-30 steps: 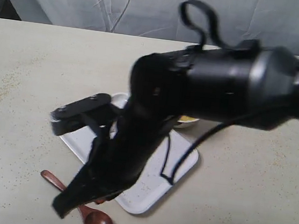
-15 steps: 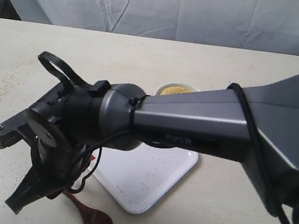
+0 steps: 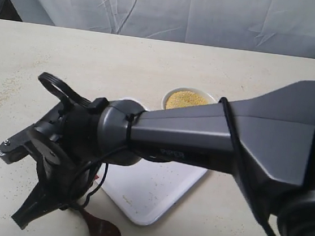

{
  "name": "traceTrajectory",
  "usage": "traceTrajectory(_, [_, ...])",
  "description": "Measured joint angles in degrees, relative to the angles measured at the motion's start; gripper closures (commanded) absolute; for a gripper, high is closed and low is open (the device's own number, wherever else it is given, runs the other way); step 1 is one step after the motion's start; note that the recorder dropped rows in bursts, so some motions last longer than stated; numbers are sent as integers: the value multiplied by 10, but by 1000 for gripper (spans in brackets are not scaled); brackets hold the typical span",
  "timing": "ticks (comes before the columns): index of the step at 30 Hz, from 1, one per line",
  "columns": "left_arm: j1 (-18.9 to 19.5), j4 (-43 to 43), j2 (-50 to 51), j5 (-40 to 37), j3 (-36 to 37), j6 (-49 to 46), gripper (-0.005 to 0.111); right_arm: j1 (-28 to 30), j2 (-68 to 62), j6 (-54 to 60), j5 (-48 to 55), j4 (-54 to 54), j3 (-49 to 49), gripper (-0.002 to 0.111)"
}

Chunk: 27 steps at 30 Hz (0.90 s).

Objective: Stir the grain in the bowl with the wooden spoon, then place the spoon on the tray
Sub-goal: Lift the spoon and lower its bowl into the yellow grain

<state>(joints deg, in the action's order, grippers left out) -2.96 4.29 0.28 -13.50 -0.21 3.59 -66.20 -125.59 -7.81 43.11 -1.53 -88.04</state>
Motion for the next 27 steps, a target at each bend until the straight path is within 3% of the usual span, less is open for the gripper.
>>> traceTrajectory(7, [0, 0, 0, 0, 0, 0, 107, 44, 72, -82, 23, -19, 0, 108])
traceTrajectory(14, [0, 0, 0, 0, 0, 0, 107, 192, 152, -242, 22, -127, -1, 108])
traceTrajectory(21, [0, 0, 0, 0, 0, 0, 107, 360, 124, -355, -47, -182, -1, 108])
traceTrajectory(27, [0, 0, 0, 0, 0, 0, 107, 392, 59, -412, -83, -179, -1, 108])
